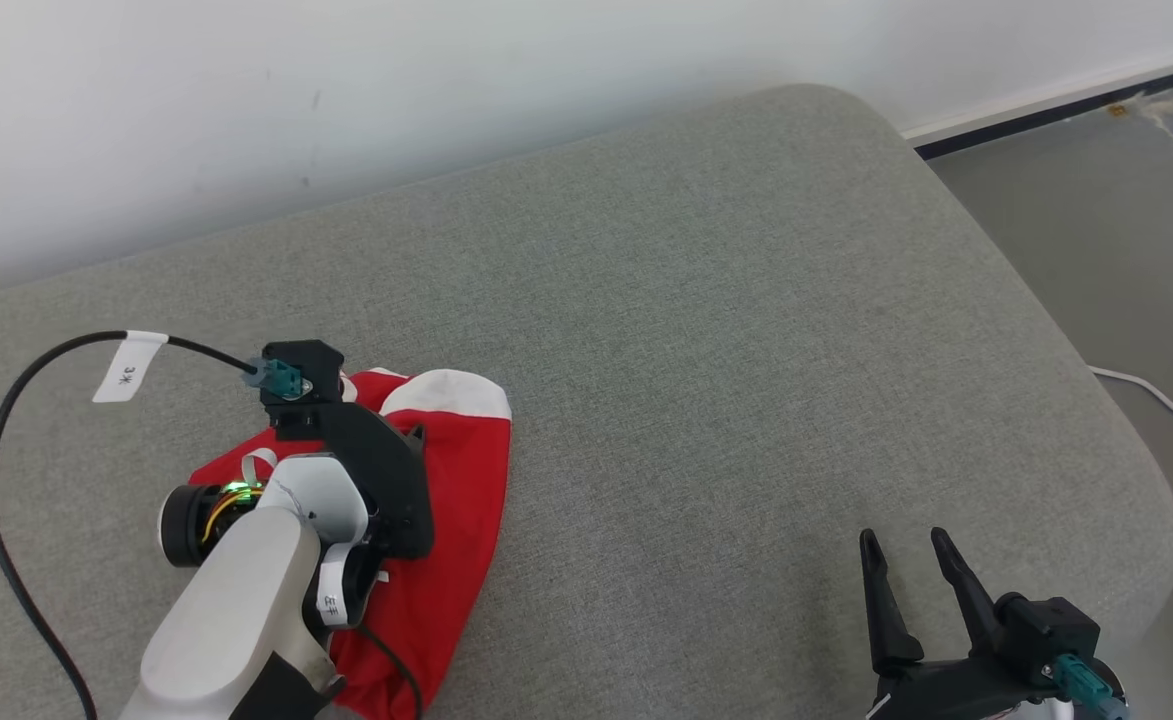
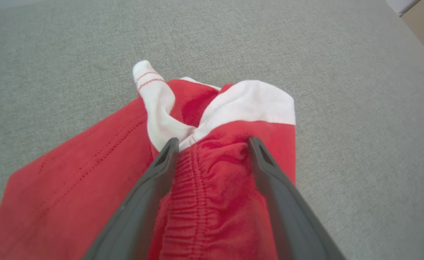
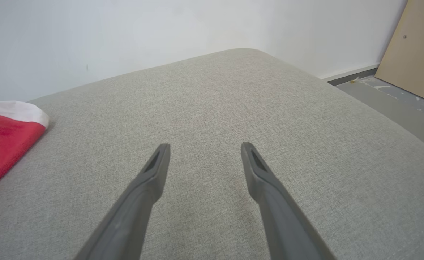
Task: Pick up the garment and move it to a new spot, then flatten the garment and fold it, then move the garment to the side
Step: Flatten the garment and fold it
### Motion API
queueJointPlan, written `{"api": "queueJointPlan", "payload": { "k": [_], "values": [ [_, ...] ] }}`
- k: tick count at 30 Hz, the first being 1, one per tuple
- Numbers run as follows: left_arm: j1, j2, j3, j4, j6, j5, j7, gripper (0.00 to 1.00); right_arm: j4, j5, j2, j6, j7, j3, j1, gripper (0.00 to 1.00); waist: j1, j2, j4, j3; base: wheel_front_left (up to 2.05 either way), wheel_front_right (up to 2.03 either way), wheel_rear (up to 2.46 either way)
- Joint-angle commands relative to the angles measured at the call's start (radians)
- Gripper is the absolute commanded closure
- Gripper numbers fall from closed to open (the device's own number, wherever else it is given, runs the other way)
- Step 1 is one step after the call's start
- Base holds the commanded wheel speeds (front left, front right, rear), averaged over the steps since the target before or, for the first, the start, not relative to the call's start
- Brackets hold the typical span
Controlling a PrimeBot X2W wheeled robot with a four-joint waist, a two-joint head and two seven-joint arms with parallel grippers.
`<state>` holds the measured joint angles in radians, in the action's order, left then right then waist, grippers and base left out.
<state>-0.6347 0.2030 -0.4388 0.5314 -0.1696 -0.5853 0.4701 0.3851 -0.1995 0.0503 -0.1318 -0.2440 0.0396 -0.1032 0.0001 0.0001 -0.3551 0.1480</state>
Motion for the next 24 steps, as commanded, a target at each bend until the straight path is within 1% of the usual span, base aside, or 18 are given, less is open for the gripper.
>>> {"api": "queueJointPlan", "payload": {
  "k": [1,2,3,4,6,8,12,17,19,22,24],
  "values": [
    [0.013,0.003,-0.003,0.002,0.0,-0.003,0.012,0.09,0.003,0.004,0.0,0.002,-0.004,0.001,-0.004,0.0,-0.0001,-0.0001,0.0,-0.001,0.0,0.0,0.0],
    [0.014,0.003,-0.009,0.001,0.002,-0.001,0.018,0.19,0.004,0.006,0.0,0.002,-0.004,0.001,-0.006,0.0,-0.0001,-0.0001,0.004,-0.004,0.0,0.0,0.0],
    [0.015,0.002,-0.012,0.0,0.003,-0.001,0.022,0.48,0.004,0.008,0.0,0.002,-0.004,0.003,-0.008,0.0,-0.0001,-0.0001,0.007,-0.006,0.0,0.0,0.0],
    [0.015,0.0,-0.016,-0.005,0.007,0.001,0.017,0.58,0.005,0.007,0.0,0.002,-0.004,0.005,-0.011,0.0,-0.0001,-0.0001,0.01,-0.009,0.0,0.0,0.0],
    [0.015,-0.003,-0.024,-0.012,0.015,0.006,0.003,1.0,0.005,0.007,0.0,0.002,-0.004,0.009,-0.014,0.0,-0.0001,-0.0001,0.014,-0.013,0.0,0.0,0.0],
    [0.014,-0.007,-0.026,-0.014,0.02,0.003,-0.004,1.0,0.005,0.008,0.0,0.002,-0.004,0.009,-0.014,0.0,-0.0001,-0.0001,0.016,-0.014,0.0,0.0,0.0],
    [-0.013,-0.024,-0.041,-0.032,0.052,0.014,-0.061,1.0,0.004,0.007,0.0,0.002,-0.001,0.011,-0.016,0.0,-0.0001,-0.0001,0.023,-0.014,0.0,0.0,0.0],
    [-0.082,-0.063,-0.043,-0.106,0.11,0.029,-0.225,1.0,0.006,0.007,0.0,0.002,0.001,0.006,-0.017,0.0,-0.0001,-0.0001,0.026,-0.013,0.0,0.0,0.0],
    [-0.115,-0.087,-0.039,-0.148,0.134,0.022,-0.292,1.0,0.008,0.008,0.001,0.002,0.001,0.006,-0.018,0.0,-0.0001,-0.0001,0.027,-0.015,0.0,0.0,0.0],
    [-0.172,-0.116,-0.042,-0.218,0.173,0.009,-0.376,1.0,0.008,0.01,0.0,0.002,0.0,0.003,-0.016,0.0,-0.0001,-0.0001,0.032,-0.02,0.0,0.0,0.0],
    [-0.198,-0.128,-0.049,-0.266,0.19,-0.002,-0.411,1.0,0.008,0.013,0.001,0.002,0.0,0.0,-0.011,0.0,-0.0001,-0.0001,0.038,-0.024,0.0,0.0,0.0]
  ]
}}
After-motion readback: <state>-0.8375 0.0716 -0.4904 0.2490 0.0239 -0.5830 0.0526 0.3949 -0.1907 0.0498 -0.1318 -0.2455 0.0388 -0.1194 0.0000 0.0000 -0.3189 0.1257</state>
